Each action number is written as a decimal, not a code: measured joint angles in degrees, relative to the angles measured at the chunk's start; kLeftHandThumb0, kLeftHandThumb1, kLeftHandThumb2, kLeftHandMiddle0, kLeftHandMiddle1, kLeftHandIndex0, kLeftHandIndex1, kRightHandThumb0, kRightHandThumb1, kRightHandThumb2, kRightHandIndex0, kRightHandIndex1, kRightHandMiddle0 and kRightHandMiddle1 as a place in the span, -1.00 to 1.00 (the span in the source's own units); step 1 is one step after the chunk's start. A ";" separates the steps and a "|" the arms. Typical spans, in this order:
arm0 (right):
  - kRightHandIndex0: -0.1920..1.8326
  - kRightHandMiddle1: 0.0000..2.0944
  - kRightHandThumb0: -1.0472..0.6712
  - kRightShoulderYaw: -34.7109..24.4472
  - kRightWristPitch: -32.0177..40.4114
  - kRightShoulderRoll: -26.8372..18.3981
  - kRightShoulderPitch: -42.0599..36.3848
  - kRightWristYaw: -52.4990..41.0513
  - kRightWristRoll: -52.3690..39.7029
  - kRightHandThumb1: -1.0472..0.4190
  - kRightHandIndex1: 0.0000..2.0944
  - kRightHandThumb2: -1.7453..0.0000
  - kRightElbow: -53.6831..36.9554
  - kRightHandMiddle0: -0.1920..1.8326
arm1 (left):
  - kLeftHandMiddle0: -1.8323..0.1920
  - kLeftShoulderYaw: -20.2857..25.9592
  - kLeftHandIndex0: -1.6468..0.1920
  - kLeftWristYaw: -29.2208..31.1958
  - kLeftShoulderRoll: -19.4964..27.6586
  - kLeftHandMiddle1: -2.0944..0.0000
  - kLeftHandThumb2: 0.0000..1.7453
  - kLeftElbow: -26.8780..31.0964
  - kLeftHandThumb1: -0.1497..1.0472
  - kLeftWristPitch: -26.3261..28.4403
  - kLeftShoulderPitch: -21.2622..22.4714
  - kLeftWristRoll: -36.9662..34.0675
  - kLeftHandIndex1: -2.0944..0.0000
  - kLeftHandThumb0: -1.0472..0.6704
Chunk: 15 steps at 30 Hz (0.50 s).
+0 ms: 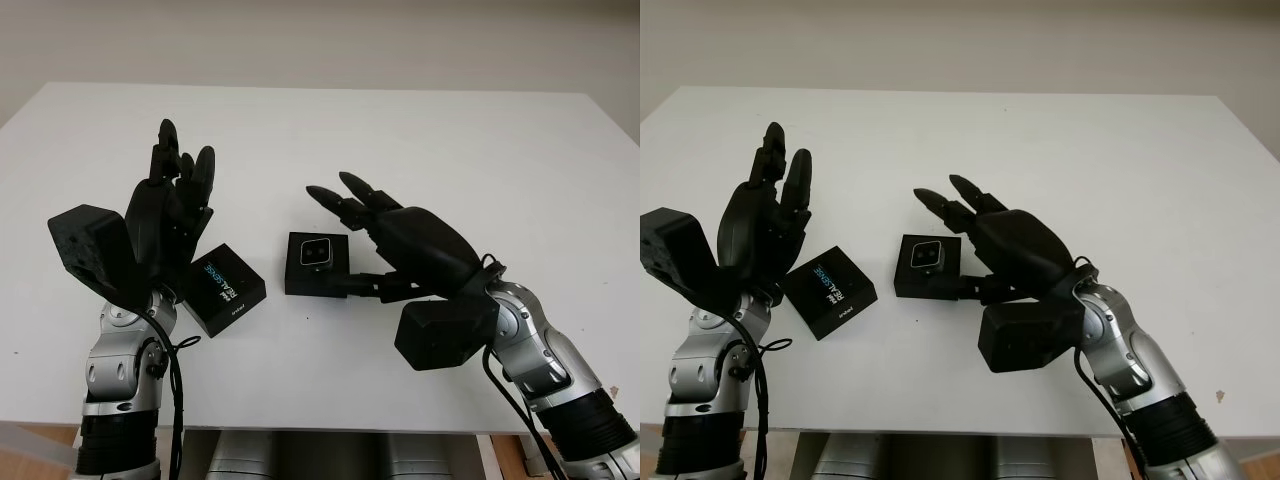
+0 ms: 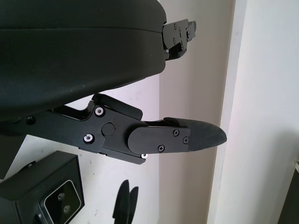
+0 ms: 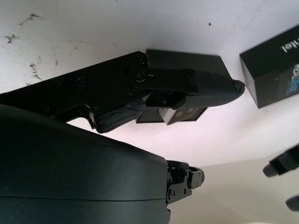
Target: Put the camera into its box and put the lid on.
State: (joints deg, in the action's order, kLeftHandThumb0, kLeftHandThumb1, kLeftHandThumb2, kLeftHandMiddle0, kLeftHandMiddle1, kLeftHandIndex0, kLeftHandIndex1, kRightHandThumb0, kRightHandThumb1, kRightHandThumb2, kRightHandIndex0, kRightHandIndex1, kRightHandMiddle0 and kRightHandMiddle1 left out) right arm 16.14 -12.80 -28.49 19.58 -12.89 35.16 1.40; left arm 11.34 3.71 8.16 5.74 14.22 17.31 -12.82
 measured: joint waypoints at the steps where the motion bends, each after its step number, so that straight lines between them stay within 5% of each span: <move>1: -0.90 -0.96 -0.79 0.26 -0.07 -0.02 0.00 0.02 0.71 -1.00 -0.97 0.39 0.37 -0.81 | 1.00 0.00 1.00 -0.05 0.00 1.00 -0.57 0.16 1.00 0.13 0.00 0.00 1.00 -0.57; 15: -0.88 -0.88 -0.81 2.42 0.08 -0.99 0.03 0.52 7.45 -1.00 -0.94 0.40 4.39 -0.61 | 1.00 0.04 1.00 0.03 0.10 1.00 -0.56 1.76 1.00 0.88 -0.41 0.01 1.00 -0.58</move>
State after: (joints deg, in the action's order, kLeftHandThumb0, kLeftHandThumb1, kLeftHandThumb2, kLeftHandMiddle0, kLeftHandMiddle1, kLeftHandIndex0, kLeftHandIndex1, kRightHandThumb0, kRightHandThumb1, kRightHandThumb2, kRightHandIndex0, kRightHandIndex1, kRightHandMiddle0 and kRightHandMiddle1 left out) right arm 18.56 -12.73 -29.48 19.61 -12.38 42.61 5.79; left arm 11.38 3.74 8.25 7.50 15.10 16.90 -12.82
